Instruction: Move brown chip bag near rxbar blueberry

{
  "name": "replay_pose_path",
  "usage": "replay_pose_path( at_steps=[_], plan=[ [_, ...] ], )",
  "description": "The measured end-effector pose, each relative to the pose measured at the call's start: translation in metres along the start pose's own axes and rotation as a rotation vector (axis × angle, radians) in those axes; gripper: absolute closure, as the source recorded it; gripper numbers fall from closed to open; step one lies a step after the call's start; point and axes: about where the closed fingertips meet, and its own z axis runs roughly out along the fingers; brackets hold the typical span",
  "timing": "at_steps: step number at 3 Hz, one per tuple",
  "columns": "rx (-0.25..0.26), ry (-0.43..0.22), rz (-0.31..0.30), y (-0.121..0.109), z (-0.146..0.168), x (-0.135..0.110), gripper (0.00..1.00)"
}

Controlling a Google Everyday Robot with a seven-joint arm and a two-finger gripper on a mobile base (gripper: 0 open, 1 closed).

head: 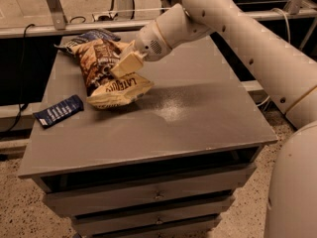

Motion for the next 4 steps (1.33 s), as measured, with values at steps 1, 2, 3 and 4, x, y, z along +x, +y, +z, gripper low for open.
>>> replay_pose_path(
  at_steps=[1,2,3,4],
  plan=[
    [-0.027,0.001,0.005,0.006,0.008,0.000,0.13],
    [-0.043,0.002,0.008,0.009,0.011,-0.001,0.00],
    [-0.032,0.005,0.007,0.007,0.005,0.000,0.00],
    [0.017,0.018,-0.012,-0.001,-0.019,0.007,0.00]
  ],
)
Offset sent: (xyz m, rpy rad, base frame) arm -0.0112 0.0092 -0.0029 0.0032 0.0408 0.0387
